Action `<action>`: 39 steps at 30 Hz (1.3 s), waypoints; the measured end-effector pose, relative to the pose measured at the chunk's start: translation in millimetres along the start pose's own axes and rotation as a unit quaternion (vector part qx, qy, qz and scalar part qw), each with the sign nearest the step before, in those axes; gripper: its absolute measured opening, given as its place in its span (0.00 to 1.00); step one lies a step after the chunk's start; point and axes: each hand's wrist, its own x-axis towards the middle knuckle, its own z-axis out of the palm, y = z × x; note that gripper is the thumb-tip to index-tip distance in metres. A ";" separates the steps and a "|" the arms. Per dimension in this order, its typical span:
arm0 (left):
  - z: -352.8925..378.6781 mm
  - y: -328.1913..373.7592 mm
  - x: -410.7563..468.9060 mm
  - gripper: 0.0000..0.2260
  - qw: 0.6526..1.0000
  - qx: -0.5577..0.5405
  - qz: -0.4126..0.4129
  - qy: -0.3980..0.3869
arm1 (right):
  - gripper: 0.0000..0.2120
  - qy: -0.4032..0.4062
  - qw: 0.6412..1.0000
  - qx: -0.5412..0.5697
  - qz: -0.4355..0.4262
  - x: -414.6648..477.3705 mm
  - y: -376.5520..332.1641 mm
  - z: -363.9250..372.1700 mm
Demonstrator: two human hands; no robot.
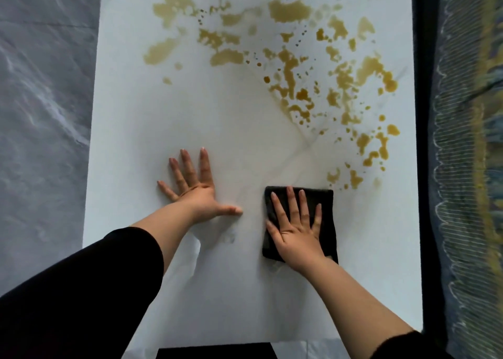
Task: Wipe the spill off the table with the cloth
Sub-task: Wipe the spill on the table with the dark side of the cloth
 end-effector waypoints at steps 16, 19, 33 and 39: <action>-0.9 80.1 -10.3 0.54 0.996 -0.001 0.045 0.082 | 0.26 0.190 0.957 0.164 0.143 -37.5 14.2 -27.6; 2.6 123.0 5.2 0.61 0.997 -0.059 0.002 0.056 | 0.27 0.209 0.911 0.250 0.252 -45.0 24.8 -22.2; 14.2 132.0 29.8 0.67 0.995 -0.087 -0.035 0.044 | 0.01 0.216 0.822 0.462 0.255 -53.7 45.8 -30.5; 14.1 131.7 29.9 0.67 0.995 -0.087 -0.034 0.041 | 0.05 0.242 0.780 0.505 0.279 -85.9 99.3 -27.3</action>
